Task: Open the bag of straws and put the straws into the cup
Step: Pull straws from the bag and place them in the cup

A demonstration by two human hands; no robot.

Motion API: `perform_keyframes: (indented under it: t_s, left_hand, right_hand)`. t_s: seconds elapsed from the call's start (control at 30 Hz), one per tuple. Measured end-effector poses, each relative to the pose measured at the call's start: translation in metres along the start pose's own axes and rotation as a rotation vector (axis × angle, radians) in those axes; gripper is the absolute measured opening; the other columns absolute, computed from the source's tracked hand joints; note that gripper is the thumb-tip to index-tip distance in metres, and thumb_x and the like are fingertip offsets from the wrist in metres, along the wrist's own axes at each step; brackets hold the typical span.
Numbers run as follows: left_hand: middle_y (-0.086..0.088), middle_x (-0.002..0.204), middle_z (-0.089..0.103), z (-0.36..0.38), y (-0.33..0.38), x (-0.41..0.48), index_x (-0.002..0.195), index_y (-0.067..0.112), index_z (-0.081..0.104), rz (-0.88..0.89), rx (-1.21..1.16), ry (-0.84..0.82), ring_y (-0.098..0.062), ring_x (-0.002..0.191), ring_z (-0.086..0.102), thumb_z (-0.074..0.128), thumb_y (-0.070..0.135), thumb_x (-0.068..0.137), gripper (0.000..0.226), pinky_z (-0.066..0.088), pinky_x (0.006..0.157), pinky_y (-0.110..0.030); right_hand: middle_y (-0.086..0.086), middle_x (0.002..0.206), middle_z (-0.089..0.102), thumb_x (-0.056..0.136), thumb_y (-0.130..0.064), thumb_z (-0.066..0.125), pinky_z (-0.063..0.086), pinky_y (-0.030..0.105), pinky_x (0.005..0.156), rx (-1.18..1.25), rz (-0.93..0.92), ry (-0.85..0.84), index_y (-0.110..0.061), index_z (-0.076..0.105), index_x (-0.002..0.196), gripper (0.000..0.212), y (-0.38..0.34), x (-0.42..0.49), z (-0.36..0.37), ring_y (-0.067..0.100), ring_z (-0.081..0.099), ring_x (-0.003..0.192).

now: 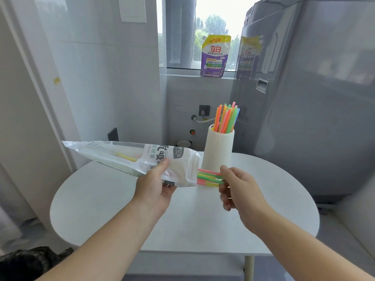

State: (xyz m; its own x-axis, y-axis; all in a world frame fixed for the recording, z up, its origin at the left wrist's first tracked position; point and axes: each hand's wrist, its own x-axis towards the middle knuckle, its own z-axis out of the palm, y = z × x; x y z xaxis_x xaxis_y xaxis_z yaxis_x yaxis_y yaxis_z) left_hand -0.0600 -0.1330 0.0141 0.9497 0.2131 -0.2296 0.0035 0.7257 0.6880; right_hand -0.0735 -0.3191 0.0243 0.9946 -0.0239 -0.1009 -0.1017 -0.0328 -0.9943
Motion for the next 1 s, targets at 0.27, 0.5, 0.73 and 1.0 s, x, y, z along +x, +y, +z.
perform_keyframes:
  t_s: [0.27,0.5,0.73,1.0]
  left_hand:
    - [-0.001,0.089,0.079,0.002,0.0,-0.002,0.11,0.016,0.068,0.008,0.003,0.008,-0.015,0.074,0.077,0.066,0.006,0.095,0.019,0.06,0.054,-0.029]
    - [-0.001,0.088,0.08,0.002,0.0,-0.003,0.11,0.015,0.068,-0.03,-0.012,-0.005,-0.015,0.075,0.077,0.066,0.007,0.095,0.017,0.061,0.055,-0.029]
    - [0.0,0.085,0.08,0.001,0.002,-0.001,0.106,0.016,0.069,-0.03,-0.014,-0.003,-0.015,0.074,0.077,0.066,0.007,0.095,0.014,0.063,0.059,-0.031]
    - [-0.002,0.093,0.079,0.001,-0.001,-0.002,0.122,0.014,0.068,-0.028,0.03,-0.014,-0.016,0.074,0.077,0.068,0.007,0.093,0.029,0.058,0.052,-0.028]
  right_hand:
    - [-0.004,0.058,0.047,0.089,-0.031,0.073,0.034,0.027,0.046,-0.234,-0.274,-0.005,-0.017,0.067,0.086,0.015,0.007,-0.001,-0.001,0.012,0.037,0.047]
    - [-0.001,0.052,0.052,0.098,-0.023,0.063,0.039,0.03,0.045,-0.237,-0.288,-0.006,-0.008,0.064,0.087,0.019,0.006,-0.001,-0.004,0.014,0.042,0.043]
    - [0.004,0.052,0.051,0.1,-0.022,0.059,0.04,0.027,0.044,-0.168,-0.237,-0.016,0.002,0.06,0.092,0.026,0.002,0.003,-0.013,0.015,0.041,0.043]
    - [0.006,0.063,0.065,0.098,-0.016,0.063,0.046,0.036,0.055,-0.064,-0.188,-0.021,-0.001,0.068,0.094,0.016,-0.002,0.012,-0.027,0.021,0.049,0.051]
